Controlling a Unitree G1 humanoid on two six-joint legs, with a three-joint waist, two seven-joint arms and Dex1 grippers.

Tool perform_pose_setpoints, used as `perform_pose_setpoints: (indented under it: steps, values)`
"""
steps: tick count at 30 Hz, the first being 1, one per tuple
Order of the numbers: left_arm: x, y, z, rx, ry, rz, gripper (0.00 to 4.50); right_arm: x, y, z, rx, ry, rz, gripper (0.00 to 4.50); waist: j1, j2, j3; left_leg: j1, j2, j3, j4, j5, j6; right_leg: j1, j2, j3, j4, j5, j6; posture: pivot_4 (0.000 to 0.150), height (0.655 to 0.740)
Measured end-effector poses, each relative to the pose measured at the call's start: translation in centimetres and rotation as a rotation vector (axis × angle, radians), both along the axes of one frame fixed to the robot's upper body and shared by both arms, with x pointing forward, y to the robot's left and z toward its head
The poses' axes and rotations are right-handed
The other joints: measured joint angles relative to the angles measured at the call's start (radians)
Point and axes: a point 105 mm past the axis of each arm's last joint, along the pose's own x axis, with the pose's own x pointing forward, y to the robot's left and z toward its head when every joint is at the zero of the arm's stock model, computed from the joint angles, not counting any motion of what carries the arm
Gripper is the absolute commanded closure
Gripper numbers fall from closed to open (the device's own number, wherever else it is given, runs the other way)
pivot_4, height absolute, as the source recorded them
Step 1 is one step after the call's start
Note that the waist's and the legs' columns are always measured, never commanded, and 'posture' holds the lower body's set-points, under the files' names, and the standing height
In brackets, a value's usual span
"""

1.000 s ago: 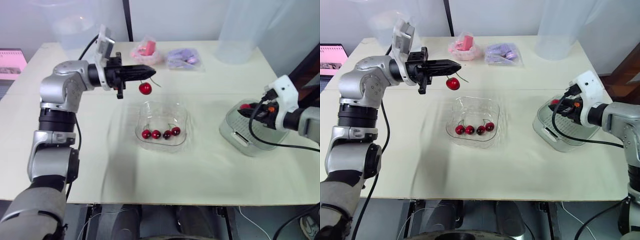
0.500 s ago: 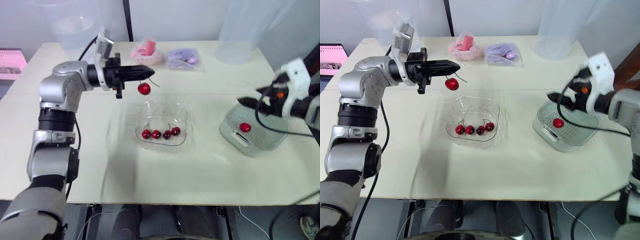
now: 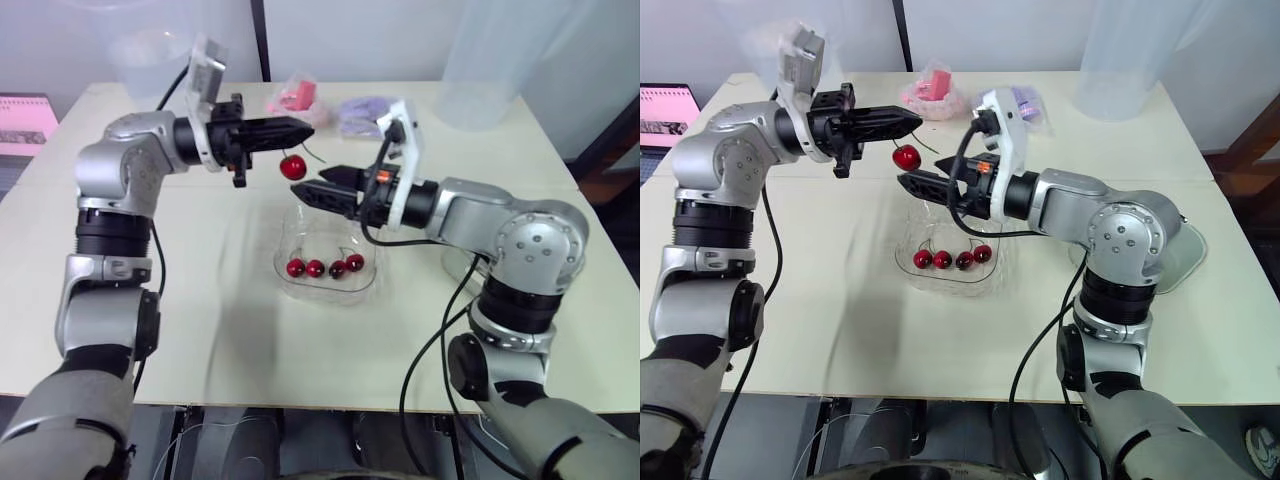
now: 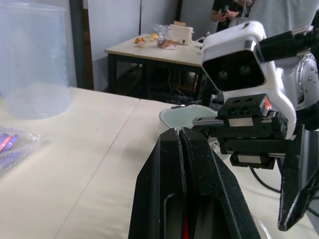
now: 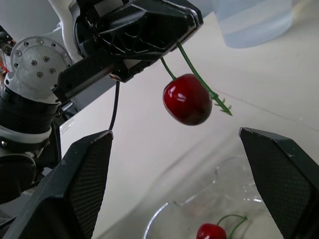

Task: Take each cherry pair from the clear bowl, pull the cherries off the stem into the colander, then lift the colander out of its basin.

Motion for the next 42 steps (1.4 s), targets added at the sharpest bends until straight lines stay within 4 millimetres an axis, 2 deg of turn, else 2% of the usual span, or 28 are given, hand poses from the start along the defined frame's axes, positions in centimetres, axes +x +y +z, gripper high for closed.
perform_pose_setpoints:
  steps: [4,12,15,20,35,39,42]
  values:
    - [-0.2,-0.2,0.2,-0.003,-0.007,-0.011,4.50,0.0,1.3,0.2,-0.011,-0.023,0.017,0.20,-0.006,0.000,0.000,0.000,0.000,0.000,0.000,0.000,0.000,0.000,0.000,0.000,0.000,0.000,0.000,0.150,0.7348]
    - [-0.2,-0.1,-0.1,-0.007,0.009,-0.012,4.50,0.8,2.2,-0.2,-0.013,-0.028,0.011,0.20,-0.019,0.000,0.000,0.000,0.000,0.000,0.000,0.000,0.000,0.000,0.000,0.000,0.000,0.000,0.000,0.150,0.7348]
    - [-0.2,-0.1,-0.1,-0.008,0.012,-0.011,4.50,1.3,2.2,-0.2,-0.006,-0.027,-0.002,1.04,-0.023,0.000,0.000,0.000,0.000,0.000,0.000,0.000,0.000,0.000,0.000,0.000,0.000,0.000,0.000,0.150,0.7348]
    - [-0.2,-0.1,-0.1,-0.008,0.013,-0.011,4.50,1.4,2.3,-0.2,0.000,-0.036,-0.011,3.48,-0.024,0.000,0.000,0.000,0.000,0.000,0.000,0.000,0.000,0.000,0.000,0.000,0.000,0.000,0.000,0.150,0.7348]
    - [0.3,0.0,-0.5,-0.021,0.038,0.005,4.50,1.4,1.9,-0.9,-0.040,-0.037,-0.019,3.48,-0.024,0.000,0.000,0.000,0.000,0.000,-0.001,0.000,0.000,0.000,0.000,0.000,0.000,0.000,0.000,0.150,0.7348]
    - [0.6,-0.1,-0.6,-0.032,0.063,0.012,4.50,1.3,1.5,-1.6,-0.085,-0.052,-0.033,3.48,-0.023,0.000,0.000,0.000,0.000,0.000,0.000,0.000,0.000,0.000,0.000,0.000,0.000,0.000,0.000,0.150,0.7348]
    - [0.7,0.1,0.8,-0.066,0.034,0.023,4.50,1.2,1.5,-3.4,-0.140,-0.007,-0.023,3.48,-0.024,0.000,0.000,0.000,0.000,0.000,-0.001,0.000,0.000,0.000,0.000,0.000,0.000,0.000,0.000,0.150,0.7348]
